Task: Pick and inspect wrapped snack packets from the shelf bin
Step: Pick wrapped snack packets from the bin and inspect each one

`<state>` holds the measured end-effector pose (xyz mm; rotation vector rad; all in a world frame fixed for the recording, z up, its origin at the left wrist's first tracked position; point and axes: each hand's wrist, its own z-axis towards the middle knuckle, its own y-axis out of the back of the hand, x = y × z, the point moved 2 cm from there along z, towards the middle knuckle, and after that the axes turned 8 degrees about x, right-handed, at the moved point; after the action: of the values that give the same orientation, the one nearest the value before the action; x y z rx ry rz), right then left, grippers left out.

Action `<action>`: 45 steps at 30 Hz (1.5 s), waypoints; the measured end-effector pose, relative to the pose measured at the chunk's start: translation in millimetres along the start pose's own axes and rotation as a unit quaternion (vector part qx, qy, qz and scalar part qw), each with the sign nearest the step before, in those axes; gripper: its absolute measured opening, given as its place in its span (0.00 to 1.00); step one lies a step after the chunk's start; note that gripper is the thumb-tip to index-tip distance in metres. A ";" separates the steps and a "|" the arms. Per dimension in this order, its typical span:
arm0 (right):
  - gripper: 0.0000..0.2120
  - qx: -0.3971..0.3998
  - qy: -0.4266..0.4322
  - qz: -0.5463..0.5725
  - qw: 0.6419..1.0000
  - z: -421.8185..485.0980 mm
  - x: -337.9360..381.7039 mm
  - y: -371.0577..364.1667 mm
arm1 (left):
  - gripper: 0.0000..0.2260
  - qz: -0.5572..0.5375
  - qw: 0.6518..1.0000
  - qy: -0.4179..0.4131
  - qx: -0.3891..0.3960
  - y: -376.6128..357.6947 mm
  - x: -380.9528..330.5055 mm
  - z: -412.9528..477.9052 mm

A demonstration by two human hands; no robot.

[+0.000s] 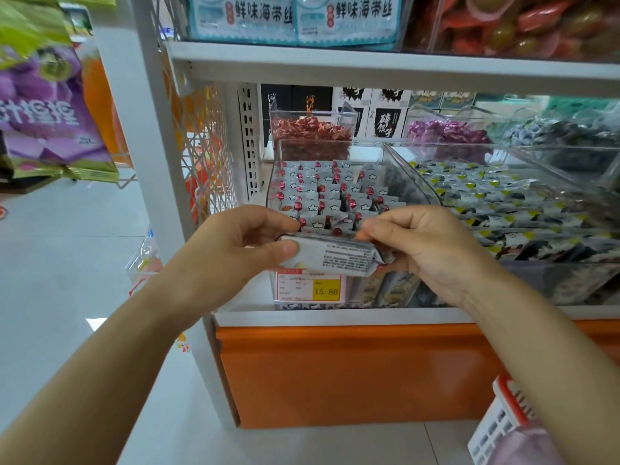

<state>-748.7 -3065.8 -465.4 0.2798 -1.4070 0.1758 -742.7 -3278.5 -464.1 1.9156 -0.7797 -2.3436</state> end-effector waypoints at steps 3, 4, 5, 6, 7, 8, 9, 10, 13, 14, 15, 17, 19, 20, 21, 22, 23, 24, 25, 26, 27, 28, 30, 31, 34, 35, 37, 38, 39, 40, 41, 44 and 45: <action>0.08 0.001 0.019 0.013 1.000 0.1 -2.8 1.0 | 0.05 -0.028 0.999 -0.005 -0.016 -1.9 -0.6 0.2; 0.08 0.007 0.026 0.029 0.999 0.6 -4.0 2.1 | 0.05 -0.018 0.999 -0.007 -0.029 -1.9 -0.4 0.8; 0.10 0.019 0.031 0.053 0.998 0.7 -4.0 2.4 | 0.05 -0.005 0.999 -0.009 -0.045 -1.3 -0.2 1.1; 0.11 0.038 0.037 0.078 0.996 0.9 -4.1 2.1 | 0.05 0.007 0.998 -0.012 -0.066 -0.5 0.0 1.6; 0.14 0.055 0.042 0.092 0.993 0.4 -3.8 0.8 | 0.06 0.015 0.996 -0.017 -0.087 0.5 0.4 1.9; 0.18 0.063 0.051 0.082 0.993 0.7 -5.2 0.1 | 0.06 0.023 0.994 -0.022 -0.105 1.0 -0.1 2.2; 0.20 0.058 0.061 0.054 0.995 0.7 -6.3 -1.6 | 0.06 0.032 0.992 -0.026 -0.120 0.7 -1.3 2.5; 0.20 0.043 0.074 0.021 0.996 1.3 -7.9 -3.1 | 0.07 0.043 0.990 -0.031 -0.134 -0.4 -2.5 2.5; 0.16 -0.020 0.097 -0.004 0.995 4.8 -7.8 -6.3 | 0.07 0.074 0.980 -0.056 -0.178 -1.7 -5.3 6.2; 0.13 -0.044 0.101 0.003 0.994 7.6 -8.8 -4.3 | 0.06 0.105 0.973 -0.063 -0.194 0.0 -4.9 8.7; 0.10 -0.070 0.101 0.013 0.992 10.1 -7.8 -2.3 | 0.07 0.163 0.963 -0.065 -0.207 2.1 -4.7 11.9; 0.03 -0.123 0.105 0.001 0.987 17.6 -5.4 2.9 | 0.18 0.290 0.936 -0.049 -0.192 5.4 2.5 21.2; 0.03 -0.163 0.118 -0.038 0.979 29.2 -0.4 4.1 | 0.24 0.349 0.926 -0.019 -0.139 3.6 12.0 27.5; 0.02 -0.167 0.125 -0.062 0.976 37.4 2.4 3.3 | 0.27 0.359 0.926 -0.009 -0.117 1.1 16.5 29.3; 0.01 -0.165 0.126 -0.089 0.974 46.4 6.6 0.5 | 0.29 0.364 0.926 -0.004 -0.098 -1.2 21.3 30.8; 0.03 -0.161 0.128 -0.123 0.971 56.5 10.9 -2.9 | 0.31 0.367 0.926 -0.005 -0.082 -3.8 25.3 32.0; 0.05 -0.152 0.128 -0.161 0.967 66.4 15.5 -6.2 | 0.32 0.371 0.926 -0.009 -0.074 -5.3 28.6 33.0; 0.07 -0.140 0.130 -0.207 0.959 77.0 19.4 -9.0 | 0.34 0.374 0.925 -0.013 -0.068 -6.1 30.6 33.8; 0.09 -0.121 0.129 -0.258 0.950 86.7 23.2 -12.5 | 0.35 0.371 0.926 -0.016 -0.061 -6.5 31.3 34.0; 0.10 -0.098 0.127 -0.309 0.938 95.8 26.0 -16.2 | 0.37 0.361 0.931 -0.014 -0.055 -6.5 31.6 34.1; 0.10 -0.071 0.121 -0.356 0.924 104.1 27.1 -19.7 | 0.38 0.348 0.936 -0.012 -0.051 -6.3 31.9 34.0; 0.10 -0.045 0.113 -0.397 0.910 111.2 26.7 -23.5 | 0.39 0.336 0.941 -0.010 -0.050 -6.2 32.4 33.8; 0.13 -0.003 0.093 -0.453 0.887 123.5 21.9 -29.7 | 0.40 0.327 0.944 -0.001 -0.047 -5.3 33.4 33.8; 0.16 0.009 0.083 -0.462 0.883 127.7 18.3 -31.7 | 0.41 0.326 0.944 0.004 -0.045 -4.7 33.9 33.8; 0.16 0.021 0.074 -0.453 0.888 129.7 4.5 -36.6 | 0.40 0.318 0.947 0.019 -0.035 -3.8 34.8 34.1; 0.13 0.038 0.075 -0.477 0.875 129.2 -1.8 -38.4 | 0.40 0.314 0.949 0.023 -0.032 -3.7 35.0 34.0; 0.12 0.082 0.075 -0.575 0.811 129.3 -12.4 -42.0 | 0.40 0.309 0.950 0.027 -0.025 -3.8 34.7 33.6; 0.14 0.098 0.072 -0.604 0.788 131.3 -14.5 -40.8 | 0.40 0.307 0.951 0.026 -0.022 -3.6 34.2 33.5; 0.15 0.107 0.064 -0.611 0.781 134.0 -12.9 -38.3 | 0.40 0.305 0.952 0.026 -0.019 -3.3 33.5 33.4; 0.15 0.113 0.059 -0.605 0.786 137.5 -10.2 -35.5 | 0.39 0.301 0.953 0.026 -0.017 -2.7 32.7 33.5; 0.15 0.115 0.051 -0.588 0.799 141.1 -6.4 -33.1 | 0.39 0.295 0.955 0.027 -0.016 -2.0 32.0 33.6; 0.12 0.069 0.052 -0.483 0.871 150.7 0.6 -29.7 | 0.38 0.290 0.956 0.030 -0.012 -0.4 30.5 34.5; 0.11 0.050 0.057 -0.471 0.879 153.0 1.0 -30.6 | 0.38 0.290 0.956 0.031 -0.012 -0.1 30.4 35.0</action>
<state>-884.4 -3140.3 -446.0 0.9889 -1.0113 -0.5373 -782.5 -3275.3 -487.6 1.4683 -1.1139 -1.9129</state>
